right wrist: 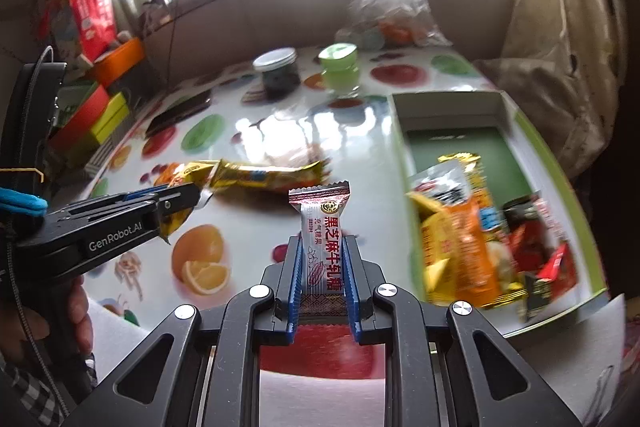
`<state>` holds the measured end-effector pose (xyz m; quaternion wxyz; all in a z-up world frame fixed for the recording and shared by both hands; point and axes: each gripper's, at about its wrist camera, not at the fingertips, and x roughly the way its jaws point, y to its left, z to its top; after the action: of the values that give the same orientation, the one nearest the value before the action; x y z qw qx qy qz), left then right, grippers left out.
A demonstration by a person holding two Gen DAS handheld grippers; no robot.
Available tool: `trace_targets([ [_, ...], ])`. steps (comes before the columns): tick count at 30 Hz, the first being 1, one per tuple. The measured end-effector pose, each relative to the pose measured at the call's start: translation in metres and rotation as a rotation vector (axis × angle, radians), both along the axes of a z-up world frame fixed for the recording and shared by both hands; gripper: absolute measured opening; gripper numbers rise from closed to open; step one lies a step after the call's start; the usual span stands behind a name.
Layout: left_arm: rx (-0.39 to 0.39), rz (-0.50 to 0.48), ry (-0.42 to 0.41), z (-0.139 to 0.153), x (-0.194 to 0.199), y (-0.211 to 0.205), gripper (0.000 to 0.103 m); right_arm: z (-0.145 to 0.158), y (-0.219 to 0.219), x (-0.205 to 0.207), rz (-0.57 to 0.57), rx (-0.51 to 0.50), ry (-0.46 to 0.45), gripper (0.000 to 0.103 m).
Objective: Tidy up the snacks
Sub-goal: 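Carry the peanut candy with the left tool into the box while the right tool carries the nougat bar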
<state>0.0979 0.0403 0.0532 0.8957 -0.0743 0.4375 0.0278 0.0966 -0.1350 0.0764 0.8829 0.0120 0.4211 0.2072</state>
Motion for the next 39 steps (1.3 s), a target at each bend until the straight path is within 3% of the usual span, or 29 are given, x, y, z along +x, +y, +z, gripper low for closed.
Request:
trace_targets([
  [18, -0.069, -0.16, -0.037, 0.023, 0.037, -0.064, 0.024, 0.018, -0.064, 0.025, -0.141, -0.035, -0.035, 0.018],
  [39, -0.092, -0.285, 0.019, 0.003, 0.081, -0.128, 0.024, -0.012, -0.107, 0.08, -0.221, -0.1, 0.019, 0.018],
])
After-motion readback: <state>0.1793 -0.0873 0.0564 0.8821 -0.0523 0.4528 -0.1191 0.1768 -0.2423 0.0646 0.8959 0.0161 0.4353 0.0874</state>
